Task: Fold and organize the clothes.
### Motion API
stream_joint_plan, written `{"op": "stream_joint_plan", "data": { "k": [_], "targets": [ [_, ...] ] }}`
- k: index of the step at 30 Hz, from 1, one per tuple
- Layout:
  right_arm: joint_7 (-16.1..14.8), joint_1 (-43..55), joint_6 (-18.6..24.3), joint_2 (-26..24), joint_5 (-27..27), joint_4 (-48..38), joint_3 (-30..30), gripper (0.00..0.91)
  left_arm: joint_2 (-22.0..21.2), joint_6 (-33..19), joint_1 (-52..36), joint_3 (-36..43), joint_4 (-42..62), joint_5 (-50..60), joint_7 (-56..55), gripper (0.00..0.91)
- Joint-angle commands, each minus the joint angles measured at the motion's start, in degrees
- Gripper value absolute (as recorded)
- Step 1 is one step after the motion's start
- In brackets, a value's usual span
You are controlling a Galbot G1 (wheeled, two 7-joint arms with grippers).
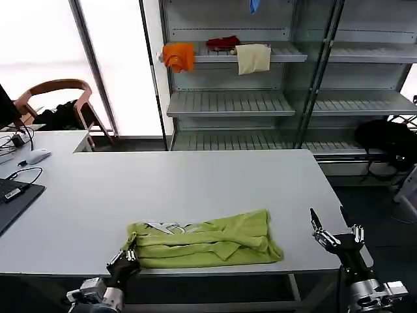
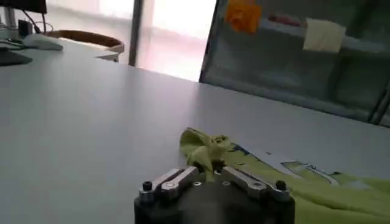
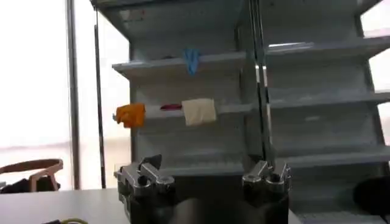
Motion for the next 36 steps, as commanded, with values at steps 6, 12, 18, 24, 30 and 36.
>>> {"op": "stream_joint_plan", "data": {
  "k": [6, 12, 18, 24, 30, 36],
  "targets": [
    [0.06, 1.05, -0.59, -0.05, 0.16, 0.03, -0.27, 0.907, 7.38, 1.88, -0.05, -18.51, -0.81, -10.97, -1.23, 0.0],
    [0.07, 1.84, -0.7, -0.28, 0.33, -0.18, -0.65, 0.907, 10.28, 4.31, 1.57, -29.27, 0.67, -14.67, -0.72, 0.0],
    [0.15, 2.76, -0.9, -0.17, 0.37, -0.26, -1.42, 0.907, 11.28, 6.66, 2.28, -33.74, -2.5, -14.74, -0.11, 0.0],
    [0.2, 2.79, -1.0, -0.11, 0.36, -0.18, -1.31, 0.907, 9.39, 6.76, 2.63, -26.79, -9.47, -11.05, 2.19, 0.0],
    [0.25, 2.78, -1.38, 0.35, 0.15, 0.24, -1.32, 0.907, 7.48, 5.51, 1.05, -11.9, -12.35, -4.61, 5.89, 0.0],
    [0.29, 2.8, -1.6, 0.65, -0.11, 0.29, -1.35, 0.907, 6.35, 5.38, -3.91, 2.13, -10.97, 4.56, 5.13, 0.0]
  ]
}}
